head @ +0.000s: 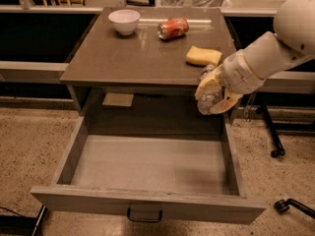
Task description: Place water bottle into top drawer
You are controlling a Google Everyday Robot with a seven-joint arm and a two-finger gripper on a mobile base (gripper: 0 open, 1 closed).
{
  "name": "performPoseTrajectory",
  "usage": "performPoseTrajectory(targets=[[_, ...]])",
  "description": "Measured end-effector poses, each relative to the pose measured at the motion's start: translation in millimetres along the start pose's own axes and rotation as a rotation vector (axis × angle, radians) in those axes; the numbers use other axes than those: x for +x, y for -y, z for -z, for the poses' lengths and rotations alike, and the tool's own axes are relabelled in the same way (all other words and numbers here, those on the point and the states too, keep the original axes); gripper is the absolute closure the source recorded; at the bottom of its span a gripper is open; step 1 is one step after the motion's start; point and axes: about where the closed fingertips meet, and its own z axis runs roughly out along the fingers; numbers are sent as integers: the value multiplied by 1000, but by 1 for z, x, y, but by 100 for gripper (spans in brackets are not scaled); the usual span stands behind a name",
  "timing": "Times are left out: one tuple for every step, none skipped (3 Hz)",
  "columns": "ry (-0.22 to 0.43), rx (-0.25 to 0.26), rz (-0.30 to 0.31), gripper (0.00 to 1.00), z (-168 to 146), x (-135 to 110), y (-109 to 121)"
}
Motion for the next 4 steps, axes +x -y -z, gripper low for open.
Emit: performPoseTrajectory(targets=[[3,23,134,100,-13,-17,17],[91,18,404,100,-39,-65,44],[107,32,526,100,-44,-75,55],[113,15,521,100,-48,-76,53]])
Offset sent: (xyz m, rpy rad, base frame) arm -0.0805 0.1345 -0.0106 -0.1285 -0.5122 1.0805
